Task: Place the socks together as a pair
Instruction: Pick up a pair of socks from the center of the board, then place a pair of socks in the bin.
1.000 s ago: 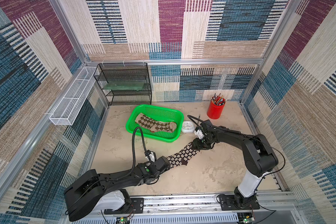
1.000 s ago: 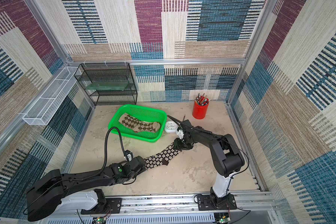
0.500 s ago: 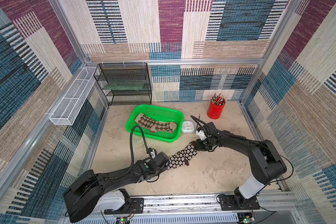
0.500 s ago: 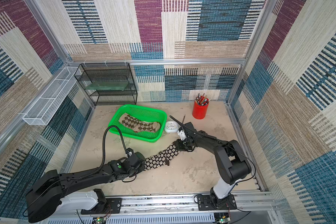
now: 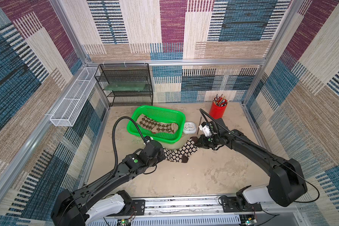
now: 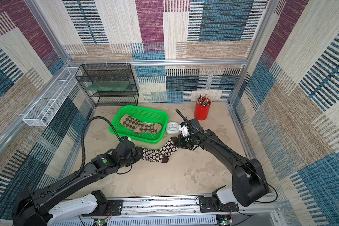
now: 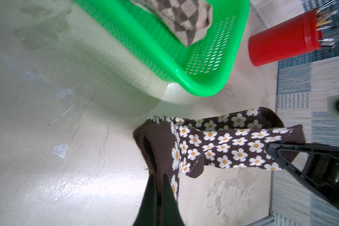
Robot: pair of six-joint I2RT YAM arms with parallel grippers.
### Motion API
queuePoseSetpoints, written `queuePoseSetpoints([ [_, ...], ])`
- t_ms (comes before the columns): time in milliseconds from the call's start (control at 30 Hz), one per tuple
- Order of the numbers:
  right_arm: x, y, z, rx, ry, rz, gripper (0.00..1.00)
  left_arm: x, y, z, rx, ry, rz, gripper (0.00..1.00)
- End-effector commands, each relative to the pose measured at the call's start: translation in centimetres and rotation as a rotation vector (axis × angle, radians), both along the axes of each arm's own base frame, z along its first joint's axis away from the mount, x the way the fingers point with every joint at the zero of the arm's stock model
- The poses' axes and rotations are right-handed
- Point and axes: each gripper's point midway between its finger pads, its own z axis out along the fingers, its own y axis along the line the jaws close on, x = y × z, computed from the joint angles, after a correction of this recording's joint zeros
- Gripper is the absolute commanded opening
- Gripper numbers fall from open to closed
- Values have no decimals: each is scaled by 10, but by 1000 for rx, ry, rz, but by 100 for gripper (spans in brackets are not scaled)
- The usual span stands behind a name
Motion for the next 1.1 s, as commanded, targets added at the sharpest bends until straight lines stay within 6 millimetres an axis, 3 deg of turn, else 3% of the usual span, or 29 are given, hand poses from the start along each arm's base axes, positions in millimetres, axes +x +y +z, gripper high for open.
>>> queuePoseSetpoints([
  [0, -7, 10, 27, 52, 35, -9, 7, 4, 3, 27, 16, -41, -64, 1],
  [167, -2, 33, 76, 164, 9, 1, 7, 28, 18, 77, -20, -97, -57, 0],
  [267, 6, 57, 100, 237, -13, 20, 8, 49, 32, 98, -16, -116, -47, 0],
  [333, 17, 74, 112, 277, -32, 20, 8, 68, 46, 104, -8, -107, -27, 0],
  [533, 65, 116, 122, 315, -51, -22, 8, 126, 82, 111, 23, -100, 16, 0],
  [633, 91, 130, 111, 297, -40, -45, 9, 157, 96, 107, 44, -93, 27, 0],
  [767, 114, 143, 83, 277, 8, -72, 9, 193, 109, 89, 83, -60, 16, 0],
  [1067, 144, 156, 20, 220, 80, -143, 9, 253, 131, 41, 188, 8, -5, 0],
])
